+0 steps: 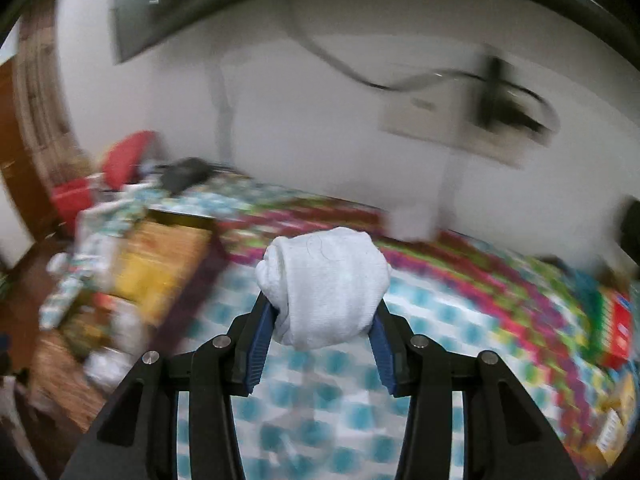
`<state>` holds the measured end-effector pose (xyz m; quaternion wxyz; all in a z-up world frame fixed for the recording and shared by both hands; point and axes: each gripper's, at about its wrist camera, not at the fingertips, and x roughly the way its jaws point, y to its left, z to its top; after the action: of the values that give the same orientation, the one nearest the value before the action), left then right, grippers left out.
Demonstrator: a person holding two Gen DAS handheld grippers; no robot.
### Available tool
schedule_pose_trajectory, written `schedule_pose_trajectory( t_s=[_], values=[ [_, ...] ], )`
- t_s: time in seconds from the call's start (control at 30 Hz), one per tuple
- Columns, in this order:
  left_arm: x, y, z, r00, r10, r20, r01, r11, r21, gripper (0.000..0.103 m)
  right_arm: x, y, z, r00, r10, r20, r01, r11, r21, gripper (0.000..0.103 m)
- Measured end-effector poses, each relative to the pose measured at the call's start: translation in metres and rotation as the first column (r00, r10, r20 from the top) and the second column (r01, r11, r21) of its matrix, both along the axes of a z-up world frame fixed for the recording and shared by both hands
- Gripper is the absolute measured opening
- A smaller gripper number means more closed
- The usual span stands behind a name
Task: Organize objects
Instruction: 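Carry the white towel with the right gripper into the tray and release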
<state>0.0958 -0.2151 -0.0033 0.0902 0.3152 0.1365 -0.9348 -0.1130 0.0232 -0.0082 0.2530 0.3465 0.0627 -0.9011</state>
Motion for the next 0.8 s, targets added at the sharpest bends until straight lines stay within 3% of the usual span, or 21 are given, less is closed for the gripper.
schedule_pose_trajectory(
  t_s=[0.13,0.37,0.8],
  values=[
    [0.003,-0.010,0.002,1.000,0.023,0.003,-0.023,1.000,0.005,0.054,0.008,-0.056,0.003,0.993,0.107,0.050,-0.105,0.993,-0.044,0.043],
    [-0.004,-0.018,0.005,0.999,0.039,0.030,-0.039,0.999,-0.002,0.054,0.022,-0.126,-0.006,0.979,0.191,0.070,-0.192,0.981,0.012,0.044],
    [-0.015,-0.021,0.000,0.995,0.055,0.080,-0.055,0.998,-0.007,0.054,0.012,-0.147,-0.028,0.979,0.162,0.127,-0.175,0.979,0.106,0.049]
  ],
)
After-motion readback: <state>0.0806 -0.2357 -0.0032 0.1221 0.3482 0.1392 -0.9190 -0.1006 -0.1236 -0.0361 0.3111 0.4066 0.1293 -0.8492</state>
